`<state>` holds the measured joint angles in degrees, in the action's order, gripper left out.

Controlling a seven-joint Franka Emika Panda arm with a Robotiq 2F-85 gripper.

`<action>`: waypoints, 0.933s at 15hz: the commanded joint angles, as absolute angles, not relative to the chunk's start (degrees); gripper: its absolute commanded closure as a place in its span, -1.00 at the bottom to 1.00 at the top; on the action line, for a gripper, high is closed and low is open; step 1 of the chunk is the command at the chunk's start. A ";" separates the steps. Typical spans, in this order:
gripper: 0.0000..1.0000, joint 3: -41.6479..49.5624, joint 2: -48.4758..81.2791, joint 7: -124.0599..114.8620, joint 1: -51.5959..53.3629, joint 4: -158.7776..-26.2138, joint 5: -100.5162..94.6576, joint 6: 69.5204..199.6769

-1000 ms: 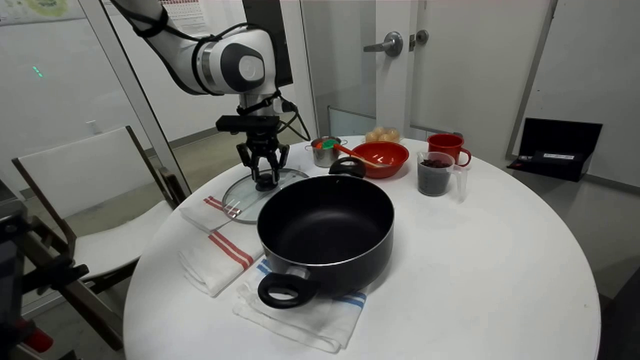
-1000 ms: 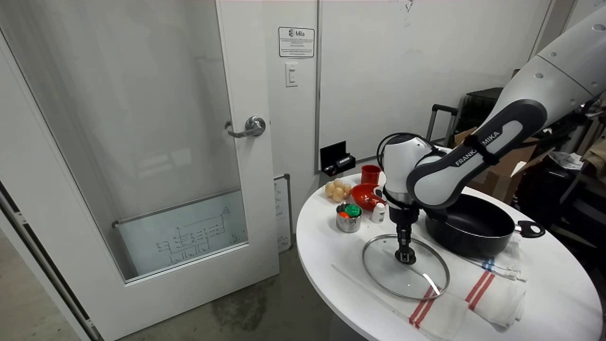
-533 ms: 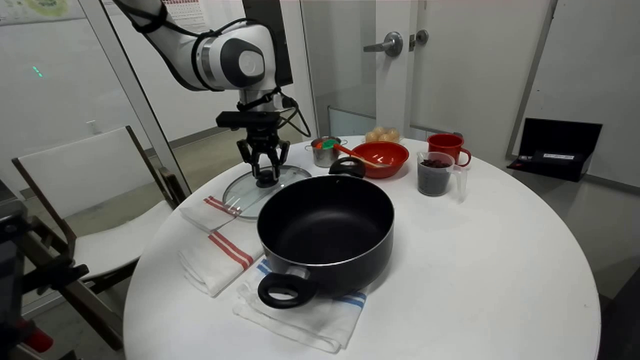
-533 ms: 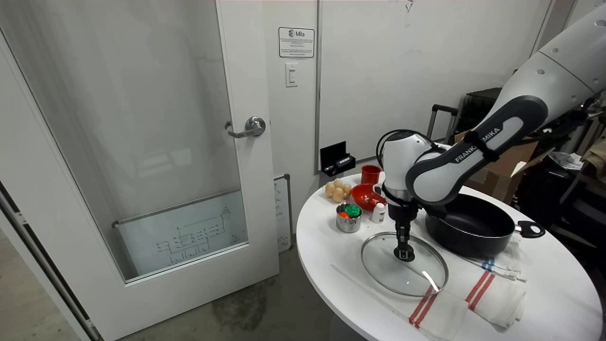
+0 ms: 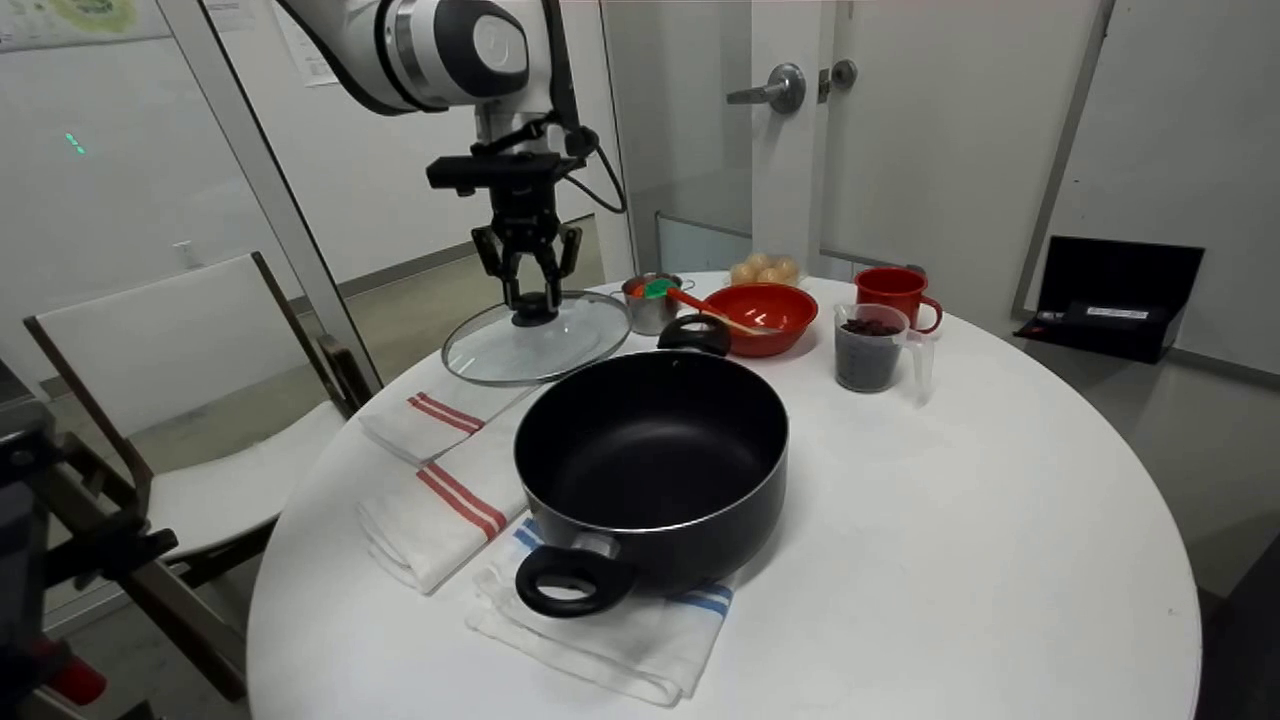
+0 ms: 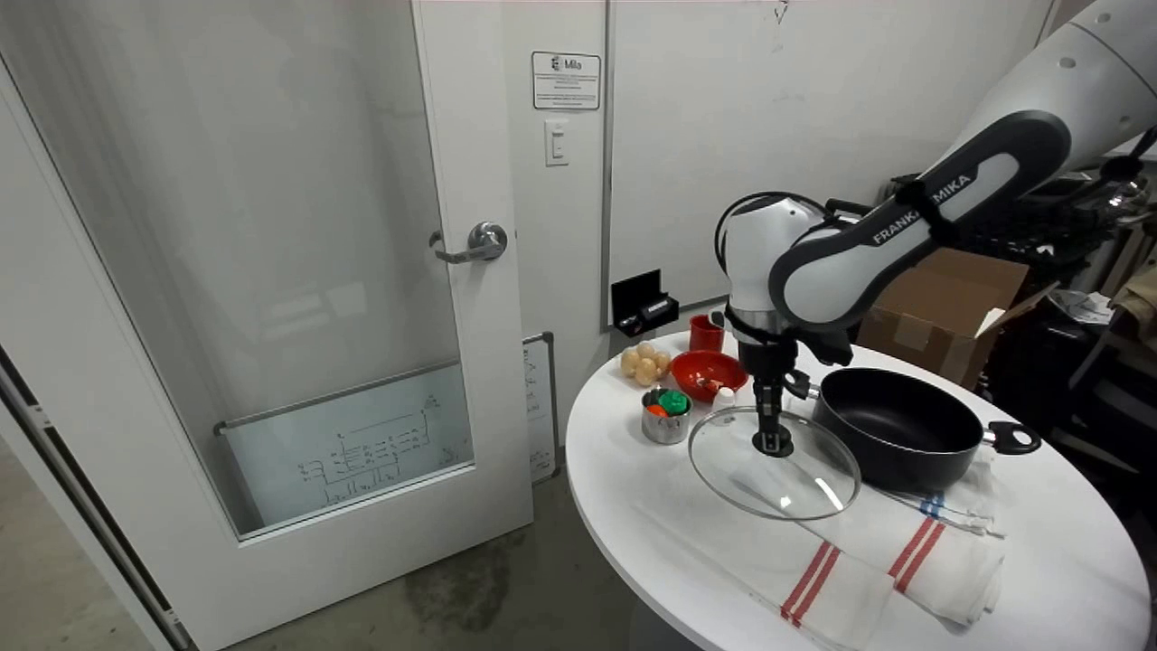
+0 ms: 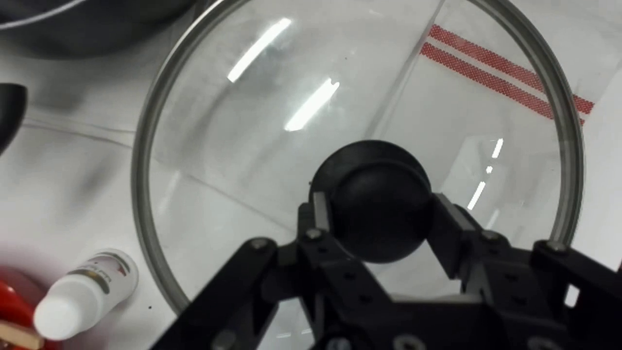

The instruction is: Put the lid on the pot

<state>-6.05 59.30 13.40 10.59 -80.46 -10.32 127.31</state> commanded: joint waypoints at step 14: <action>0.50 -3.11 40.48 8.08 3.68 -95.76 -8.00 126.78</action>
<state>-3.27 46.12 9.74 5.33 -88.95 -9.74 124.38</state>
